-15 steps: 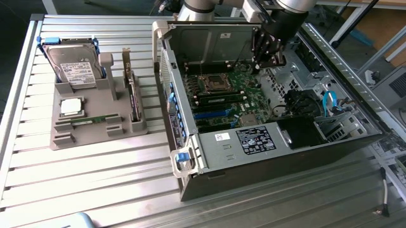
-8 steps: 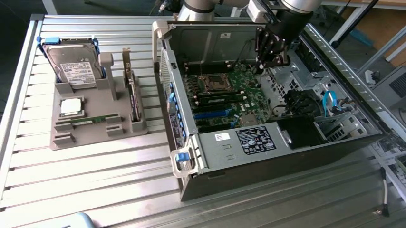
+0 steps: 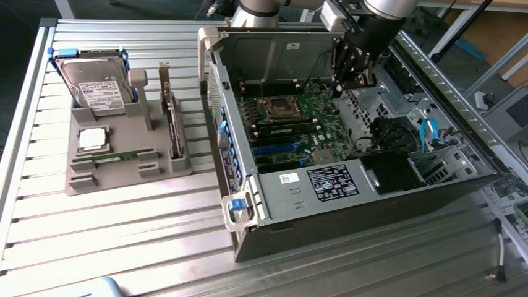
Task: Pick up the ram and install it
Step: 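Press down the ram until it locks into place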
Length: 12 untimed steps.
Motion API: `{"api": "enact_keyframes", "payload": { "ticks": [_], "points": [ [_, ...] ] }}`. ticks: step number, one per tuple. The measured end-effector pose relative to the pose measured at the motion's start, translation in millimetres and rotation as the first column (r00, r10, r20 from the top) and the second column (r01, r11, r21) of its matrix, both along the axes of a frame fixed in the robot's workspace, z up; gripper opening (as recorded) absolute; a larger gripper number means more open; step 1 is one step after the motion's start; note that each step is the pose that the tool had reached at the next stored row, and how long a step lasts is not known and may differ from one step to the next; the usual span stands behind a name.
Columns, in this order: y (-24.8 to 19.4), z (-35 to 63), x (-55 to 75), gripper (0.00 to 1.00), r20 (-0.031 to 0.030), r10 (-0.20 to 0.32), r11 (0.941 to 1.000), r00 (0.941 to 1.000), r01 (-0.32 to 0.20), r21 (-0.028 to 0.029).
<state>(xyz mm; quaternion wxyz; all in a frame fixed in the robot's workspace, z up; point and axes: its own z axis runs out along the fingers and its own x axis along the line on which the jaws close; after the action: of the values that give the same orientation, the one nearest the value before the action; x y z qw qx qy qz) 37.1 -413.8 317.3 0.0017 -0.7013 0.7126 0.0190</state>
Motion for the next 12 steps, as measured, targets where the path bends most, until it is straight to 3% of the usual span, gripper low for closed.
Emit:
{"api": "enact_keyframes", "payload": {
  "ticks": [12],
  "points": [
    [0.0, -13.1, 0.0, 0.11, 0.0000, 0.000, 1.0000, 1.0000, 0.000, 0.0001]
  ]
}}
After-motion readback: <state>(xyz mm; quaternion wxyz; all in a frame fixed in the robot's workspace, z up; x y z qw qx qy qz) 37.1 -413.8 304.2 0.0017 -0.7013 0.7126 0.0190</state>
